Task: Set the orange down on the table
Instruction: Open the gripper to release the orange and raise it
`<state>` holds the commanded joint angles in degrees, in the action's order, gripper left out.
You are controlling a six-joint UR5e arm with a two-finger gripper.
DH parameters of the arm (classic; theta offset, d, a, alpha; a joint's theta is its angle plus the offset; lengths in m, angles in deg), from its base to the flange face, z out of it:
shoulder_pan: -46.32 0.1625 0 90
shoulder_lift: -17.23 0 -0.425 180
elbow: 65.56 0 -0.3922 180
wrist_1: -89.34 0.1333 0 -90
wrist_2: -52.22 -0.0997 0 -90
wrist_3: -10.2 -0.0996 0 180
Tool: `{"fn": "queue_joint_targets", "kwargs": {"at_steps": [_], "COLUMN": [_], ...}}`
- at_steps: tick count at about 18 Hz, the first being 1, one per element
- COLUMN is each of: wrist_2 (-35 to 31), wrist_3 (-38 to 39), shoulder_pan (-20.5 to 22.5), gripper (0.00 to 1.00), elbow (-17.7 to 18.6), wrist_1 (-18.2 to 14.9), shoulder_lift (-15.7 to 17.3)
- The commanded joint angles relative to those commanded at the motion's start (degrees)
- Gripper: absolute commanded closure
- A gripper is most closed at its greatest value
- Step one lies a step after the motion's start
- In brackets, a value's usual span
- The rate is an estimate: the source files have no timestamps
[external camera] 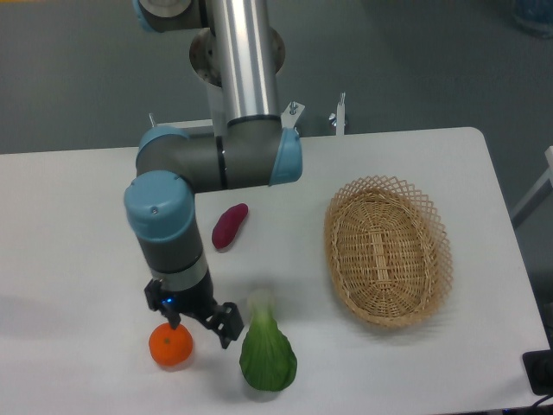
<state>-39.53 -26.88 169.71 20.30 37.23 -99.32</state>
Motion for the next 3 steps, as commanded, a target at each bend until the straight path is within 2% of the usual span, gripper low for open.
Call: {"fn": "queue_joint_targets", "kwargs": {"at_steps": [2, 3], "wrist_2": [0.35, 0.35], "wrist_3": [-2.9, -3.26], "shoulder_pan": [2.2, 2.55], "gripper": [0.0, 0.0], "elbow": [0.09, 0.09], "wrist_1": [-2.37, -2.55], "shoulder_lift": [1.14, 1.32]}}
